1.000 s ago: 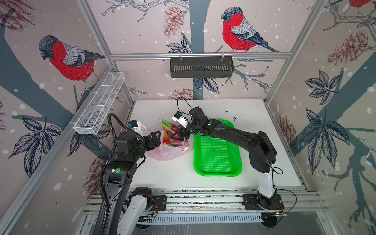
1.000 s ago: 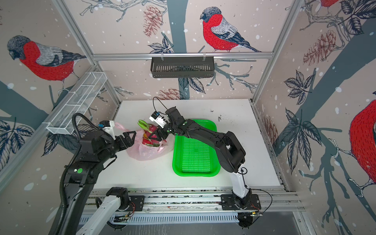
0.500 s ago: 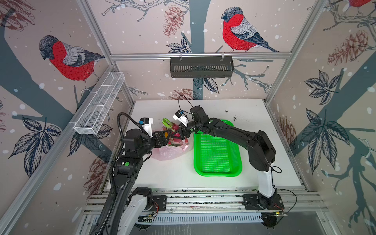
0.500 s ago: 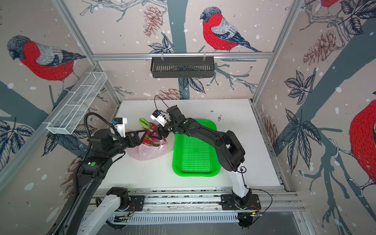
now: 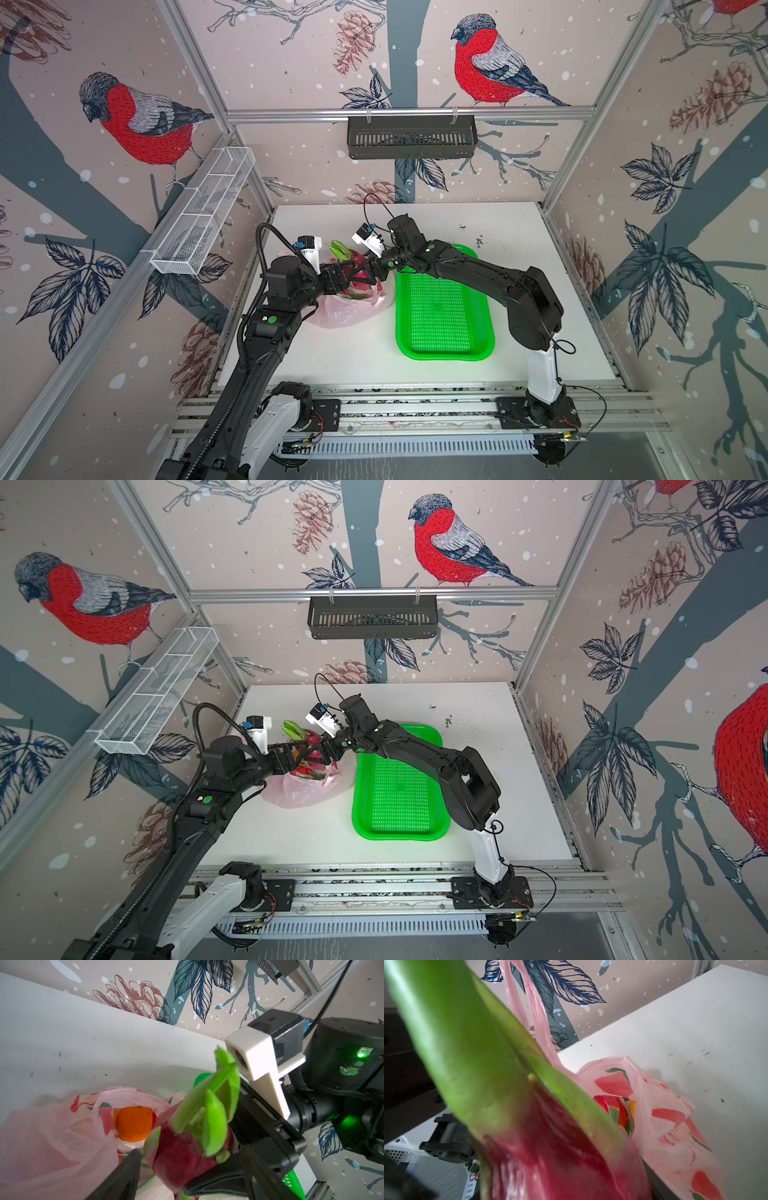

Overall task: Untie the knot of the plastic bag and take out the fruit
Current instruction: Pick up the fruit from the plastic bag.

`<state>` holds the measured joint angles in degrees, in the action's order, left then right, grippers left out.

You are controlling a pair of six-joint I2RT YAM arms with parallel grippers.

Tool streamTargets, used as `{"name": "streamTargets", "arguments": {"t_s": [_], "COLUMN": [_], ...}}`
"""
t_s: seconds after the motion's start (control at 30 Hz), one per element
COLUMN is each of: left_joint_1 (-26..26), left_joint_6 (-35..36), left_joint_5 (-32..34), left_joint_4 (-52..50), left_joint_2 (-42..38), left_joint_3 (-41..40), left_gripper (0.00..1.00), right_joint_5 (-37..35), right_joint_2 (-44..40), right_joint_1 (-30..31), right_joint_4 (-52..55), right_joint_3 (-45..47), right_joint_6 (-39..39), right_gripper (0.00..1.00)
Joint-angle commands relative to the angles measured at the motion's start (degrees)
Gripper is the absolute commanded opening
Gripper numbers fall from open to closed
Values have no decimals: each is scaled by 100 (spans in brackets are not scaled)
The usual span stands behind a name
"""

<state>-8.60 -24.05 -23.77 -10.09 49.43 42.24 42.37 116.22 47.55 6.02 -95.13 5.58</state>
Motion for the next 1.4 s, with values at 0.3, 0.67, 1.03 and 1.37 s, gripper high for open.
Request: {"name": "streamTargets", "arguments": {"t_s": [0.3,0.67,1.03,1.37], "left_joint_1": [-28,-89,-167,-168], "left_joint_6": [-270,-387,-433,-451], "left_joint_5": [-135,-189,-69,90], "left_joint_4": [1238,1641,1765,1794], "left_joint_2": [171,426,481,291], "left_joint_3": [-170,-226,-282,-295], "left_gripper": [68,45,1,0], "right_joint_5": [60,34,1,-172], "right_joint_2": [6,16,-12,-133], "right_joint_1": [18,24,24,27], "right_joint_4": [-43,35,48,0], "right_joint_3": [-49,-84,-60,73], "right_joint_6": [-77,-118,-137,-154], "right_gripper": [26,25,25,33]}}
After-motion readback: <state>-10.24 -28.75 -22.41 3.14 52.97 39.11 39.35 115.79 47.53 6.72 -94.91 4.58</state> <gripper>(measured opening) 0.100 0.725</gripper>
